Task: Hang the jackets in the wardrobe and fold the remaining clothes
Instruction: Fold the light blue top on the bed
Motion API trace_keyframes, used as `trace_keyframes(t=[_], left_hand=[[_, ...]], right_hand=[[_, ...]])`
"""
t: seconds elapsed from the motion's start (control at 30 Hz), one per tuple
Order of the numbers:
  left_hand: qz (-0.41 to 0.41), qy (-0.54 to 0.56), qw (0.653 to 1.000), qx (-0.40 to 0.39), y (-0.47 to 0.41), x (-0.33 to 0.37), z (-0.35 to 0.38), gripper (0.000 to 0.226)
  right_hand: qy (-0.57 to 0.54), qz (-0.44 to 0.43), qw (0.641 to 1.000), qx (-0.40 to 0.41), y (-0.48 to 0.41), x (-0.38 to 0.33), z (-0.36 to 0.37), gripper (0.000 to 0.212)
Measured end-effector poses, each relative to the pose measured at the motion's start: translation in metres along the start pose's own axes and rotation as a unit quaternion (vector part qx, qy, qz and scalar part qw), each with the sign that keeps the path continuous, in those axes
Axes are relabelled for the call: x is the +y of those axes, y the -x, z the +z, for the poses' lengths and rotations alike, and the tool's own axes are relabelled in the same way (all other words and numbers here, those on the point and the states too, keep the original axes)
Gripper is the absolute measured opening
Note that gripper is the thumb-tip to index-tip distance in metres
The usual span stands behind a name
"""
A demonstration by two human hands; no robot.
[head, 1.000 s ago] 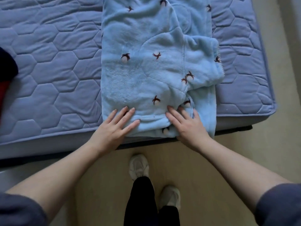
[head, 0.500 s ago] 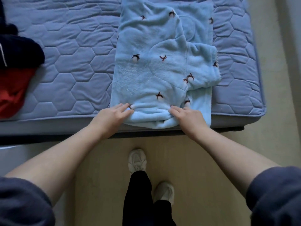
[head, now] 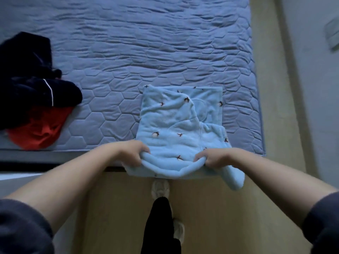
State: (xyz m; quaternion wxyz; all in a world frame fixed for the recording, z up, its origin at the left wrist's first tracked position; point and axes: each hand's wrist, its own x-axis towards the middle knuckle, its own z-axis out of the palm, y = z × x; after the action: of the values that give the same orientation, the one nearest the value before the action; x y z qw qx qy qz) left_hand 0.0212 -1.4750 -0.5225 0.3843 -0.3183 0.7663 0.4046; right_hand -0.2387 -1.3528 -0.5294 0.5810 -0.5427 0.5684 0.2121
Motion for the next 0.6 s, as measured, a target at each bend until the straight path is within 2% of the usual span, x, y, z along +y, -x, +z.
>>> trace_keyframes(t=[0.07, 0.13, 0.27, 0.4, 0.53, 0.6], left_hand=[[-0.015, 0.086, 0.995, 0.045, -0.012, -0.008, -0.042, 0.019], [-0.033, 0.189, 0.972, 0.135, -0.033, -0.02, -0.081, 0.016], [-0.08, 0.356, 0.882, 0.299, -0.092, -0.04, -0.129, 0.021], [-0.165, 0.316, 0.841, 0.407, -0.166, -0.053, -0.147, 0.034], [-0.185, 0.328, 0.781, 0.499, -0.218, -0.061, -0.154, 0.027], [-0.189, 0.32, 0.771, 0.518, -0.237, -0.067, -0.155, 0.025]], right_hand=[[-0.044, 0.025, 0.998, 0.025, -0.004, 0.003, -0.049, 0.042], [-0.07, 0.043, 0.993, 0.084, -0.016, 0.009, -0.099, 0.039], [-0.052, 0.094, 0.97, 0.22, -0.059, 0.023, -0.173, 0.034], [0.075, 0.206, 0.911, 0.349, -0.121, 0.036, -0.207, 0.018], [0.076, 0.228, 0.862, 0.446, -0.175, 0.058, -0.206, 0.015], [0.065, 0.245, 0.848, 0.466, -0.193, 0.069, -0.198, 0.015]])
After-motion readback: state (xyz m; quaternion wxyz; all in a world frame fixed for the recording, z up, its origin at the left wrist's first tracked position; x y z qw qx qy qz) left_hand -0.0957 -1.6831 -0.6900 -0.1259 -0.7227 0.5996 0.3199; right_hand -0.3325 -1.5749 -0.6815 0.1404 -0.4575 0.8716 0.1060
